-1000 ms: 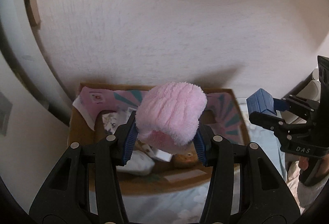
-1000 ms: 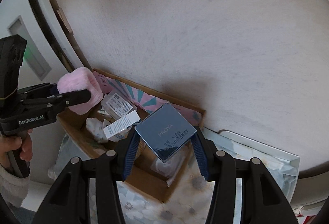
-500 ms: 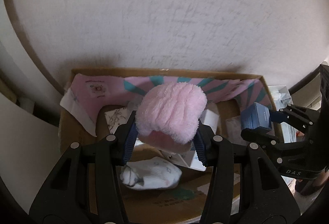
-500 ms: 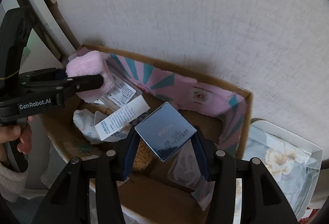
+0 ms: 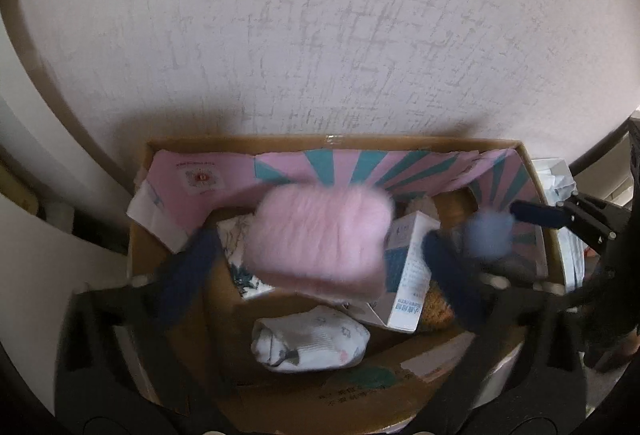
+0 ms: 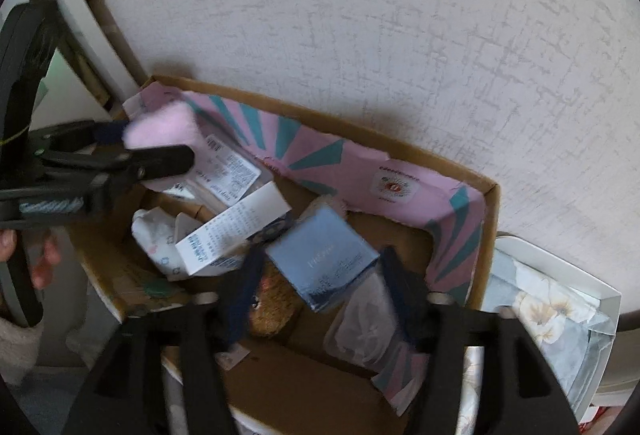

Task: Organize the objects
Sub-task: 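Carry the towel and blue box into the cardboard box and open both grippers, then lift both tools out of the box and back away from it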

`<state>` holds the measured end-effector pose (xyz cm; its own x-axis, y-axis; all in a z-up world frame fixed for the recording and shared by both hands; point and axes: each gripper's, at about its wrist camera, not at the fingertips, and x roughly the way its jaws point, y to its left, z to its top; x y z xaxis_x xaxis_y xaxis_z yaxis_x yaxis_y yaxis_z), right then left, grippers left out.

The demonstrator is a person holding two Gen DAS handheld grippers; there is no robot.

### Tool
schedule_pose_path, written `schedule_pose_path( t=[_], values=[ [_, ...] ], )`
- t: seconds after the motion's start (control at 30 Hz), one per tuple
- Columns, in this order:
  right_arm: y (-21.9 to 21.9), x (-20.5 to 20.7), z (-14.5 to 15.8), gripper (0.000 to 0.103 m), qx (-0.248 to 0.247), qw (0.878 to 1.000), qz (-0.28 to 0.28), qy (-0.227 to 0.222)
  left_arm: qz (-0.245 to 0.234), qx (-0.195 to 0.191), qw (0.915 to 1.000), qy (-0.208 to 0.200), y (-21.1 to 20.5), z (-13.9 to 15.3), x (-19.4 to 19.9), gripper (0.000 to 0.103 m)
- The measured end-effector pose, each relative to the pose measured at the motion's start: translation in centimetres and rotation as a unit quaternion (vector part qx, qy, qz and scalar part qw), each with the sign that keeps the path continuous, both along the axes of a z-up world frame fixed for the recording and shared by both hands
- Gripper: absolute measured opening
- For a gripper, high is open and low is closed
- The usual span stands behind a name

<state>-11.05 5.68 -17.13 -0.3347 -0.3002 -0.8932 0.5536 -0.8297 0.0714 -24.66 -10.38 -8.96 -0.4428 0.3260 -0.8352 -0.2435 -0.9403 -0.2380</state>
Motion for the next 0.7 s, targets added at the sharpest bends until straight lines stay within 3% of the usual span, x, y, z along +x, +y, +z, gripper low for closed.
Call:
schedule_pose_path(
  t=[0.07,0.43,0.7],
  values=[
    [0.1,0.5,0.2,0.102,-0.001,1.0,0.008,0.008,-0.001,0.012,0.9999,0.001,0.0,0.3,-0.1,0.103],
    [-0.1,1.4,0.8,0.102,-0.004,1.0,0.017,0.014,0.003,0.01,0.9999,0.005,0.3,1.2,0.3,0.103],
    [1.6,2.1,3.5,0.102,-0.015,1.0,0.004,0.026,0.005,0.006,0.9996,0.027,0.9,4.6,2.3,0.103]
  ],
)
